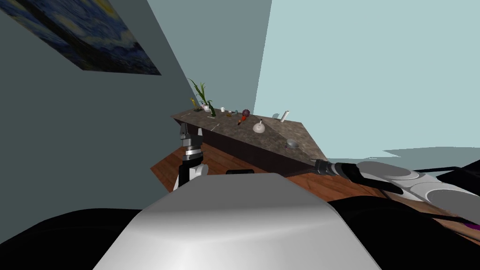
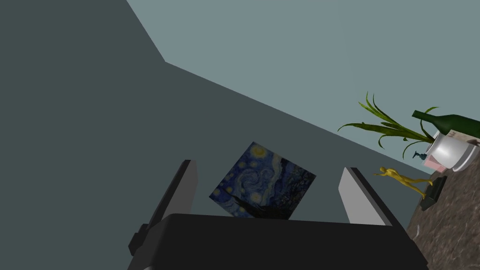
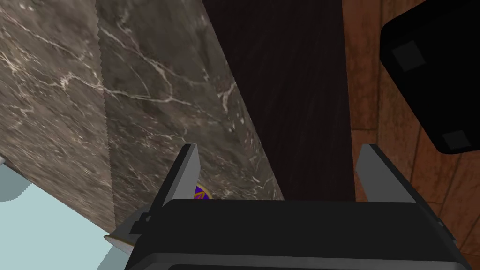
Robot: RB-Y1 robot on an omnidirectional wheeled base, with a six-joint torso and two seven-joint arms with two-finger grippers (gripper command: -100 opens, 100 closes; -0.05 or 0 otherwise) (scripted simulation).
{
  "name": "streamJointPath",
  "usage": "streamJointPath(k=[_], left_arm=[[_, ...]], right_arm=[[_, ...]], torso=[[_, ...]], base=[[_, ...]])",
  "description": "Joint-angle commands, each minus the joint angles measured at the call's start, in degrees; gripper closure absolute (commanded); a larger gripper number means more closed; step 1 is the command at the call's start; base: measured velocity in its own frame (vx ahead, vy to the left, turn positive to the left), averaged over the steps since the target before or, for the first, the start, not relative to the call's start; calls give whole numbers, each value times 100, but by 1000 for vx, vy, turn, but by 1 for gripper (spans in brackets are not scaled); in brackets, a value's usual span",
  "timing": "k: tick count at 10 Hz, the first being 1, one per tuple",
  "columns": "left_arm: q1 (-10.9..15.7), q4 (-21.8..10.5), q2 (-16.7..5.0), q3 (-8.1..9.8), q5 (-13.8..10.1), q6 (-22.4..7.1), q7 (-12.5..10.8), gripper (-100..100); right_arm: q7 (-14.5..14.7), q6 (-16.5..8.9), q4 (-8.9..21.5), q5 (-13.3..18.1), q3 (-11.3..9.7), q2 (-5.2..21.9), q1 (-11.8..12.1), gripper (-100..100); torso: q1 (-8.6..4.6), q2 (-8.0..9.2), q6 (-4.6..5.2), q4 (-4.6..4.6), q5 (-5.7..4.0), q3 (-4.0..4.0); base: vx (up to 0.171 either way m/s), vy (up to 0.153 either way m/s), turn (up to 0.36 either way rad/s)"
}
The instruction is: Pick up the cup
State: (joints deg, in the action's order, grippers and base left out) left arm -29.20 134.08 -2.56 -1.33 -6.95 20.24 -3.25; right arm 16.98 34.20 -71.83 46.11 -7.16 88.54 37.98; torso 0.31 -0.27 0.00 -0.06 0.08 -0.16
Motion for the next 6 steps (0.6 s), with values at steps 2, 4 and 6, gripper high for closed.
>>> streamJointPath(k=[2, 4, 6], left_arm=[[0, 0, 0, 0, 0, 0, 0, 0], [0, 0, 0, 0, 0, 0, 0, 0], [0, 0, 0, 0, 0, 0, 0, 0]], right_arm=[[54, -52, 129, 76, -62, 317, 1, -100], [221, -86, 374, 163, -138, 673, 23, -100], [296, -98, 472, 194, -181, 894, 35, -100]], torso=[[4, -4, -2, -1, 0, -2], [5, 5, 0, 1, 0, 3], [17, -11, 0, -3, 4, -7]], base=[[80, 83, 52], [87, 108, 78], [112, 101, 49]])
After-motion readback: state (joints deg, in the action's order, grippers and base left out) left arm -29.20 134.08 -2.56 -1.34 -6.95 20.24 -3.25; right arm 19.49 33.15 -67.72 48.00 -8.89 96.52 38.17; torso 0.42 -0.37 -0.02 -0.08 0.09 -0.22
